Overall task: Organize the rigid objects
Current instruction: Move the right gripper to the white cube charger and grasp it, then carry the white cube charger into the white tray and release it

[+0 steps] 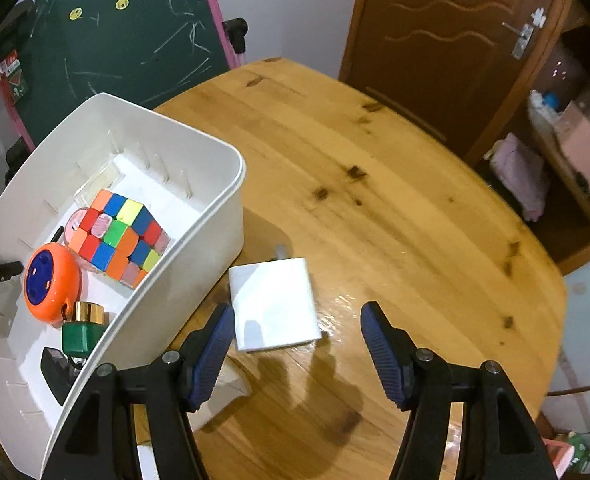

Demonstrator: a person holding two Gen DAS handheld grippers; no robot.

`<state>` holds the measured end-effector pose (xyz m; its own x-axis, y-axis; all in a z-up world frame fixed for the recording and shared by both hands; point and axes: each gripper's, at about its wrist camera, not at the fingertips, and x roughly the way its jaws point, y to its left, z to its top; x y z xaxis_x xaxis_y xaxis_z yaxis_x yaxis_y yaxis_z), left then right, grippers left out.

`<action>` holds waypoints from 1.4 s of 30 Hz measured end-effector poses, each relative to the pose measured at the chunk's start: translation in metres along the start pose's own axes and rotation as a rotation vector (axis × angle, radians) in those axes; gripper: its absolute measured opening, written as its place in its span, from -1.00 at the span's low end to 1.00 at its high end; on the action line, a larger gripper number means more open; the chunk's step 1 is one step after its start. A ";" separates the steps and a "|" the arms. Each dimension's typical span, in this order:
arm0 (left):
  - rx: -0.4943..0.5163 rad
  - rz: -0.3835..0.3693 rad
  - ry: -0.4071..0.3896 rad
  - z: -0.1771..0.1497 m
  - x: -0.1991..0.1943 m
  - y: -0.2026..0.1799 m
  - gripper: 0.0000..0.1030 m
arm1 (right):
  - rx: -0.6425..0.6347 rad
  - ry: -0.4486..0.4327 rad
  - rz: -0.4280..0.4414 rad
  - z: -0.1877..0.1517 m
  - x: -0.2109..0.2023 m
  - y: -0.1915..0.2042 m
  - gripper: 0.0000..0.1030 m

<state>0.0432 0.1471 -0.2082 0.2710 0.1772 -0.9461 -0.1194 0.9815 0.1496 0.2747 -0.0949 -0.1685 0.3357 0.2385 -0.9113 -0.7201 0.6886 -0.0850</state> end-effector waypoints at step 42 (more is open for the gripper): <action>0.004 0.003 -0.005 -0.001 -0.001 0.000 -0.46 | 0.315 0.014 -0.090 -0.037 -0.013 -0.003 0.10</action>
<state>0.0424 0.1471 -0.2073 0.2753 0.1803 -0.9443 -0.1161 0.9813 0.1535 0.2501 -0.1250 -0.1715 0.3799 0.1588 -0.9113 -0.4641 0.8849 -0.0392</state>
